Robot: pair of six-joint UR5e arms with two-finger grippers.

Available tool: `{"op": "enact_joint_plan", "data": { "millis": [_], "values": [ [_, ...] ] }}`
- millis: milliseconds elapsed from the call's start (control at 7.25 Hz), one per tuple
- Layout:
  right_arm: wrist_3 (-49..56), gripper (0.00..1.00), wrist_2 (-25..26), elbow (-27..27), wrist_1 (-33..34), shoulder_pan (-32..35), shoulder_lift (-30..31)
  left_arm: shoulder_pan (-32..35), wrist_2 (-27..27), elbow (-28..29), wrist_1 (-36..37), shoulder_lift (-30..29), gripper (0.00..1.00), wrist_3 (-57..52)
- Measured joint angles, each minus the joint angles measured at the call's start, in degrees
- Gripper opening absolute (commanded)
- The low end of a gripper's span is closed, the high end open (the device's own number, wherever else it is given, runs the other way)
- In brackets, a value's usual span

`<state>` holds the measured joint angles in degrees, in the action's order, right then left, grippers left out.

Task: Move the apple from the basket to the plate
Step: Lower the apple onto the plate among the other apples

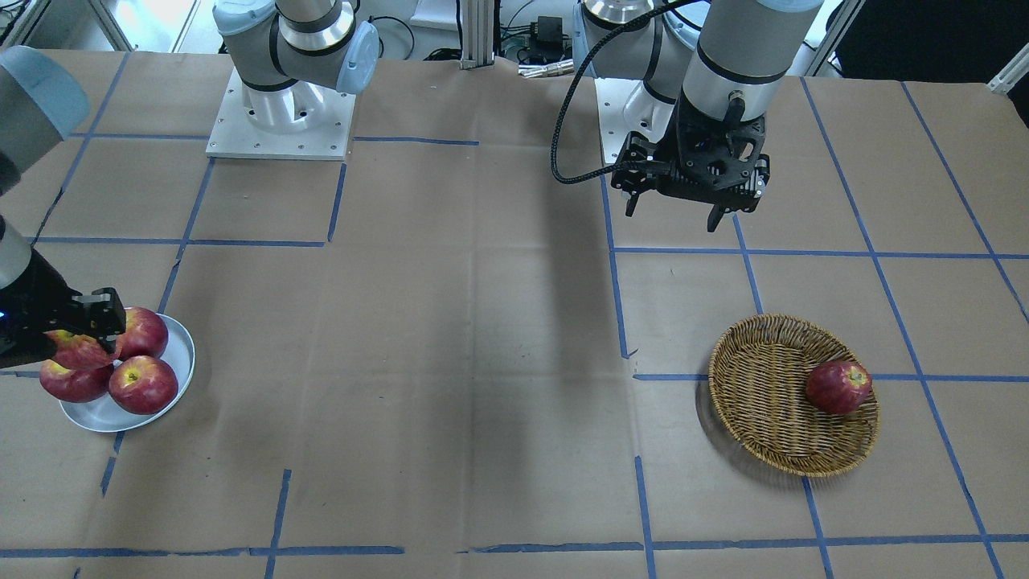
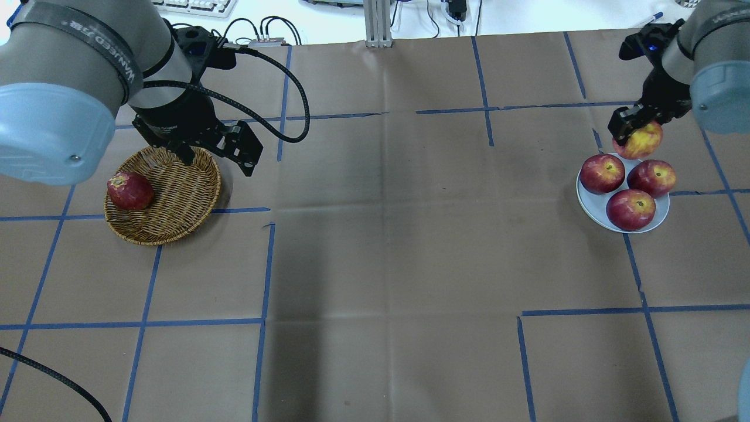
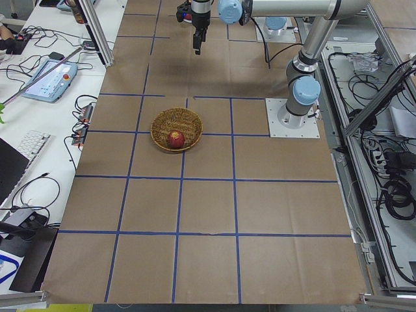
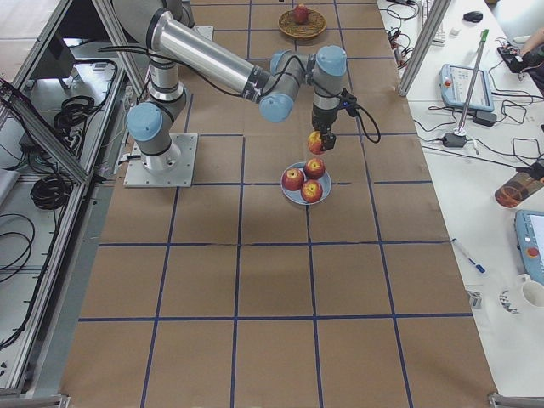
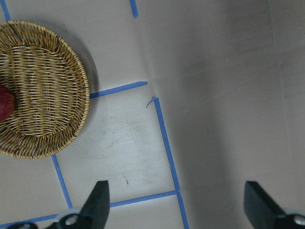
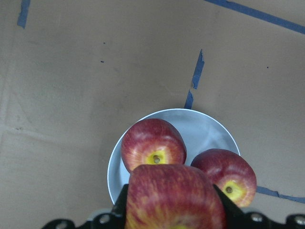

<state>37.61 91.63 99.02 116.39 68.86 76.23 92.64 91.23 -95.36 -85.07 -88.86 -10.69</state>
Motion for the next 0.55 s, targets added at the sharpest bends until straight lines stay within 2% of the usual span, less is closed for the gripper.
{"op": "enact_joint_plan", "data": {
  "millis": [276, 552],
  "values": [
    [4.60, 0.44, -2.05, 3.87, 4.17, -3.83, -0.42, 0.00, 0.00, 0.00, 0.00, -0.02, 0.98, -0.03],
    [5.29, 0.44, -2.41, 7.66, 9.75, -4.45, -0.49, -0.06, 0.00, 0.00, -0.01, -0.02, 0.98, -0.03]
  ]
}}
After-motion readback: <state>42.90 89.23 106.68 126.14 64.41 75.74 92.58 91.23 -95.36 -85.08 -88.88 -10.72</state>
